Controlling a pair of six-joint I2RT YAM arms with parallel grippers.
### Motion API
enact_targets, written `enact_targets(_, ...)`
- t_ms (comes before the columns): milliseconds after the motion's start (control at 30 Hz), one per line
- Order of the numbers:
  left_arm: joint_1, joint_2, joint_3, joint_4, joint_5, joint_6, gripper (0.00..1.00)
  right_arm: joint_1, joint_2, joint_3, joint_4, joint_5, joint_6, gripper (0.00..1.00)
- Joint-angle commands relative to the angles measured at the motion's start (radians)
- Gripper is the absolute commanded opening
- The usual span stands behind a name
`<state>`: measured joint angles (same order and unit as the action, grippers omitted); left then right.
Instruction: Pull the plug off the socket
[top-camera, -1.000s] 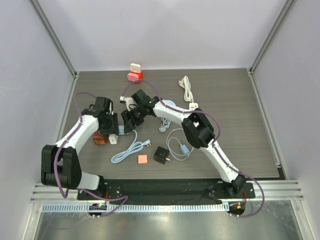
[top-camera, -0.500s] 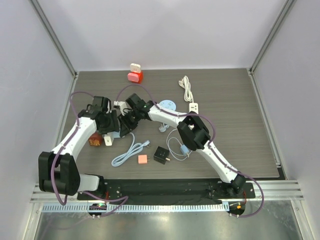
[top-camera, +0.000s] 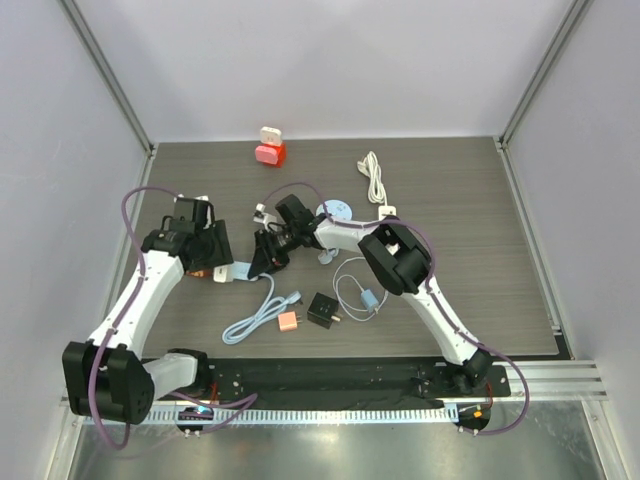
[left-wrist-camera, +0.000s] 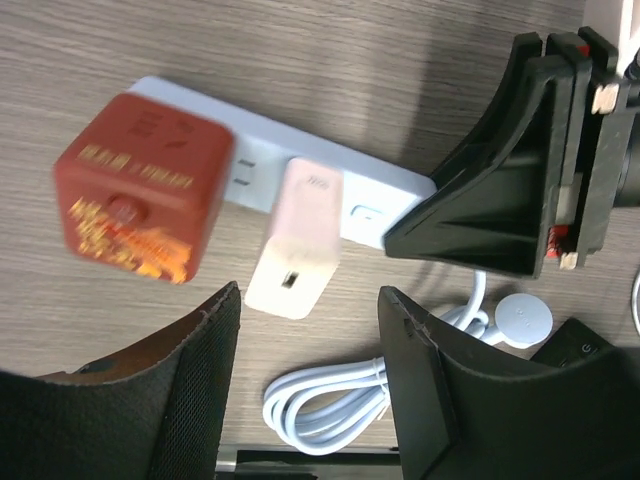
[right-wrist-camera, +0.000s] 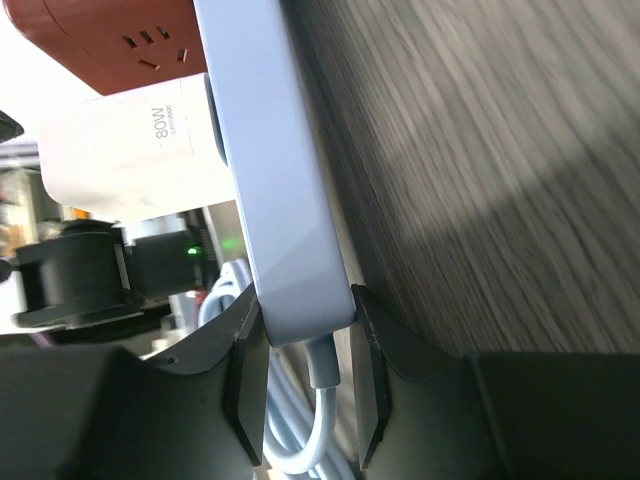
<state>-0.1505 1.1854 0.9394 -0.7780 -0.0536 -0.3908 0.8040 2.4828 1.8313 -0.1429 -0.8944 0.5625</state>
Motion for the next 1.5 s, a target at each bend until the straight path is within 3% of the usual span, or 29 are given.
enact_targets(0, -0.003, -0.038, -0.017, -0.014, -0.017, -0.014, 0.59, -0.012, -0.038, -0.082, 0.113, -0.021, 0.138, 0.01)
enact_targets(500, -0.004, 0.131, 0.004, 0.054, 0.018, 0.020, 0.51, -0.012, -0.035, -0.167, 0.374, -0.087, 0.327, 0.01)
enact_targets(600, -0.003, 0.169, 0.007, 0.062, 0.021, 0.026, 0.45, -0.012, -0.030, -0.164, 0.400, -0.095, 0.350, 0.01)
enact_targets(633, -0.004, 0.178, 0.007, 0.068, 0.023, 0.027, 0.39, -0.012, -0.032, -0.164, 0.417, -0.098, 0.358, 0.02)
enact_targets(733, -0.004, 0.198, 0.004, 0.078, 0.037, 0.035, 0.20, -0.012, -0.030, -0.152, 0.424, -0.107, 0.363, 0.14)
enact_targets(767, -0.003, 0.191, -0.001, 0.080, 0.044, 0.038, 0.10, -0.012, -0.030, -0.147, 0.424, -0.109, 0.361, 0.23)
enact_targets(833, -0.003, 0.180, -0.004, 0.083, 0.049, 0.043, 0.01, -0.011, -0.024, -0.129, 0.421, -0.115, 0.359, 0.32)
enact_targets(933, -0.004, 0.155, -0.005, 0.080, 0.084, 0.046, 0.00, -0.011, -0.012, -0.097, 0.410, -0.112, 0.366, 0.51)
enact_targets(1133, -0.003, 0.123, -0.016, 0.062, 0.124, 0.046, 0.00, -0.003, 0.024, -0.038, 0.436, -0.103, 0.398, 0.66)
enact_targets(1367, -0.003, 0.097, -0.005, 0.039, 0.175, 0.035, 0.00, 0.017, 0.071, 0.019, 0.447, -0.100, 0.412, 0.66)
enact_targets(1467, -0.004, 0.074, 0.002, 0.034, 0.201, 0.021, 0.00, 0.021, 0.094, 0.042, 0.437, -0.066, 0.427, 0.47)
